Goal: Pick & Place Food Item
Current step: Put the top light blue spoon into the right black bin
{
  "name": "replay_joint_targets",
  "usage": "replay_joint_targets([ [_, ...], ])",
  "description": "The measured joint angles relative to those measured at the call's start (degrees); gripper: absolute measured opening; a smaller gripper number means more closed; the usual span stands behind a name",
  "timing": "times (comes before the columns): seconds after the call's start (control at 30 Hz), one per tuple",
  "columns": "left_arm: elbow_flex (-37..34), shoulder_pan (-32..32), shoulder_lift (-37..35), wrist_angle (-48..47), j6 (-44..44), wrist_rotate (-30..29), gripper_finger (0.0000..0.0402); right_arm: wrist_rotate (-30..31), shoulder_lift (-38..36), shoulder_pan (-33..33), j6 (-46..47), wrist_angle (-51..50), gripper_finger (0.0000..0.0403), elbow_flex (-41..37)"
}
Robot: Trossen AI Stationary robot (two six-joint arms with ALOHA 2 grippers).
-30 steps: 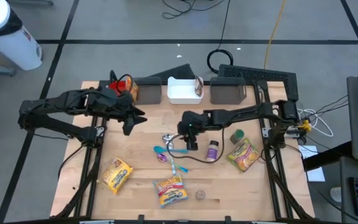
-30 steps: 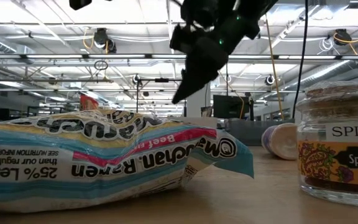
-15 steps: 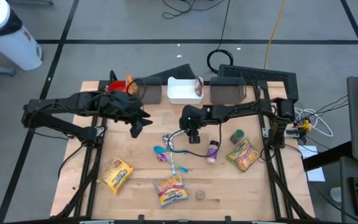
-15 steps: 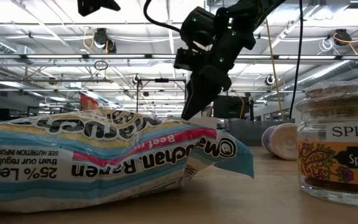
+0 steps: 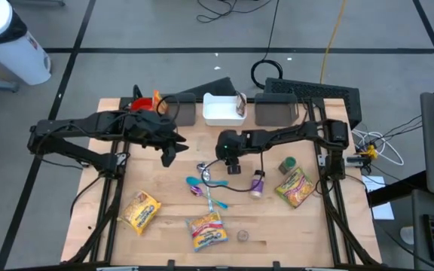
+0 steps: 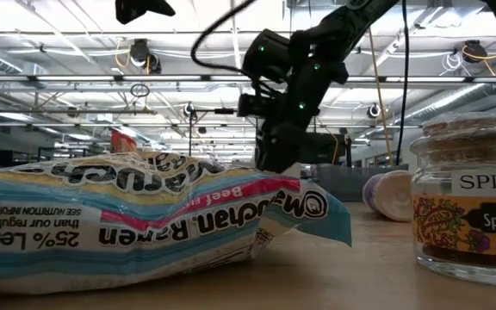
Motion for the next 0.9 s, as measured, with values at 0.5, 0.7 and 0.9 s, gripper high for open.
replay_joint_targets([
  [0.5,0.01,0.04,0.08,0.22,-0.24,0.05,0.017,-3.5,3.7,0.0,-1.11,1.2,0.016,0.08],
  [0.7,0.01,0.04,0.08,0.22,-0.32,0.04,0.017,-3.54,3.79,0.02,0.09,2.02,0.0159,0.0],
  [0.9,0.01,0.04,0.08,0.24,-0.33,0.04,0.017,-7.61,3.79,-0.47,1.51,1.1,0.013,0.0],
])
